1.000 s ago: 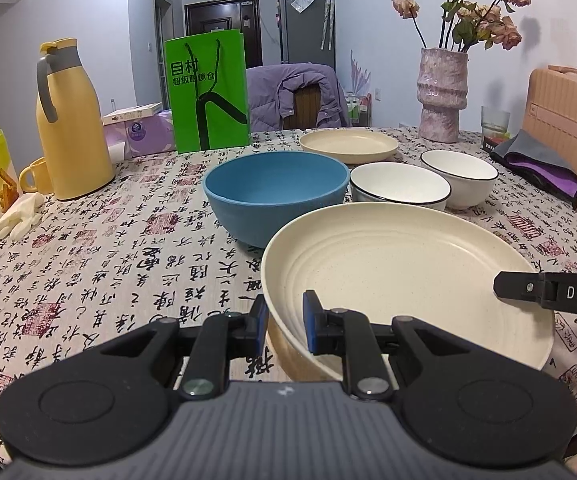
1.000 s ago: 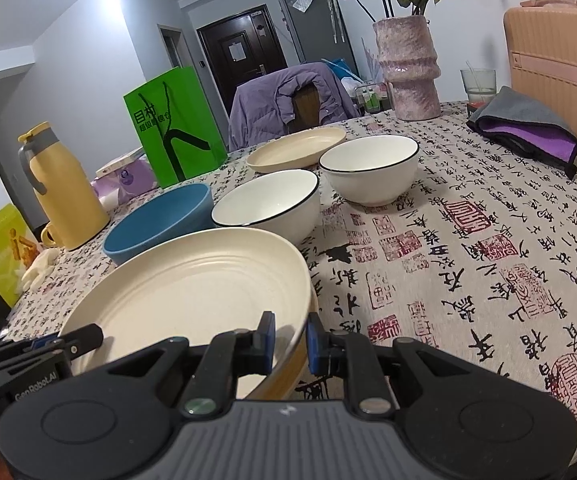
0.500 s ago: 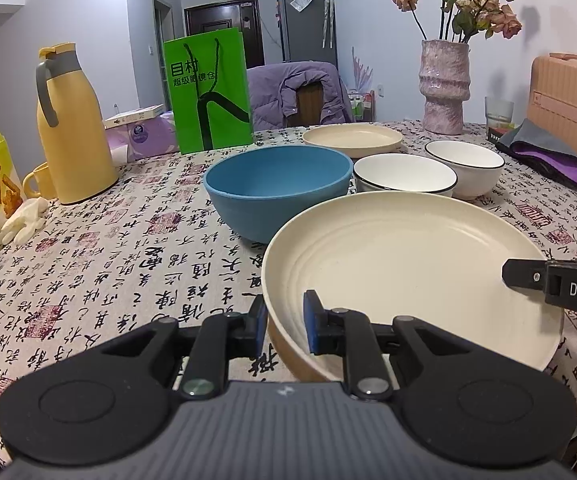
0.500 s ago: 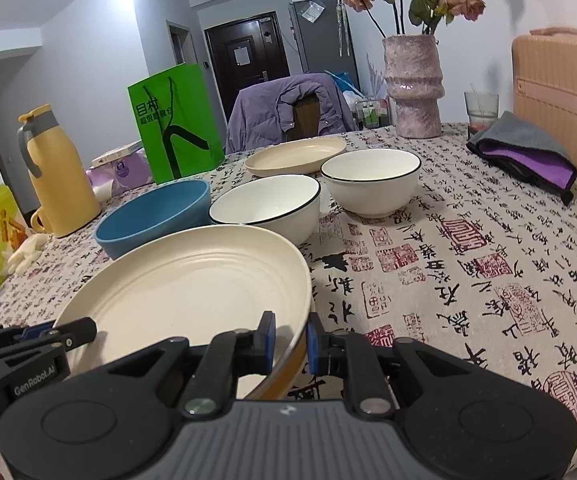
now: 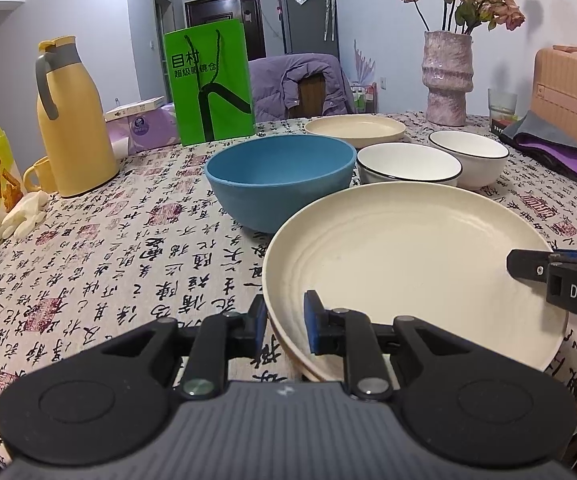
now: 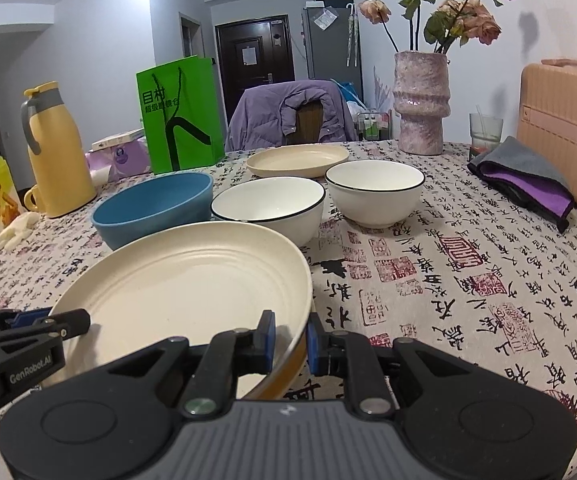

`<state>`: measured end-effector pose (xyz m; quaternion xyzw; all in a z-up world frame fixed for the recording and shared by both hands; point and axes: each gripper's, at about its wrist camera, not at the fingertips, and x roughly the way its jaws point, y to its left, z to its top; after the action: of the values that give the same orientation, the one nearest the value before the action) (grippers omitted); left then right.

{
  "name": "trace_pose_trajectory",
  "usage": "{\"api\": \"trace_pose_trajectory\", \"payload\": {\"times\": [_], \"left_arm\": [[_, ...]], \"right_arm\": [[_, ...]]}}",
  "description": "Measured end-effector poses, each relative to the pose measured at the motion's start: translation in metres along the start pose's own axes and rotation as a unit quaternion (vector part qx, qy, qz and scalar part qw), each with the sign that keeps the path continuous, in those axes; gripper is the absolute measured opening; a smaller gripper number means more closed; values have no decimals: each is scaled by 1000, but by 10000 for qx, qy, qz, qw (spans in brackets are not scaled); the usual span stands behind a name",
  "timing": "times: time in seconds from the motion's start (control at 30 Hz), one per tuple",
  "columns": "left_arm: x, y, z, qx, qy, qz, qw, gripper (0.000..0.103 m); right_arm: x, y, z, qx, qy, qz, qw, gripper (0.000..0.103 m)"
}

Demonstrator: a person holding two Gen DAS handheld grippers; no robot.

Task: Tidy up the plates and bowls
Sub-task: 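Lower both held cream plates onto the table beside the blue bowl, then open both grippers to release the cream plates onto the table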

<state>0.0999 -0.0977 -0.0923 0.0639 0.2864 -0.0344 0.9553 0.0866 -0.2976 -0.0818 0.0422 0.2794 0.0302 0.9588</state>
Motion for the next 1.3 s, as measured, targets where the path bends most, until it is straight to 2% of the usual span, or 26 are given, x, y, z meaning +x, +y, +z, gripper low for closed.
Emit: {"api": "trace_pose_trajectory", "payload": {"times": [0.73,0.9,1.1,1.3], "left_arm": [[5,-6,-5,236,42,151,9996,20],[5,-8,-5,273,34,167,9995,19],[7,-8,-6,296,18,197,9994,19],[8,-12,-13,380,-161,310,9987,19]], "right_arm": [[4,9,-5,-473,-102,-273,9985,16],[9,11,-8,-606,24,-358,9975,17],[10,13,-10,-677,-66,-374,9970,17],[11,18,-17,-843,-232,-481,9950,17]]}}
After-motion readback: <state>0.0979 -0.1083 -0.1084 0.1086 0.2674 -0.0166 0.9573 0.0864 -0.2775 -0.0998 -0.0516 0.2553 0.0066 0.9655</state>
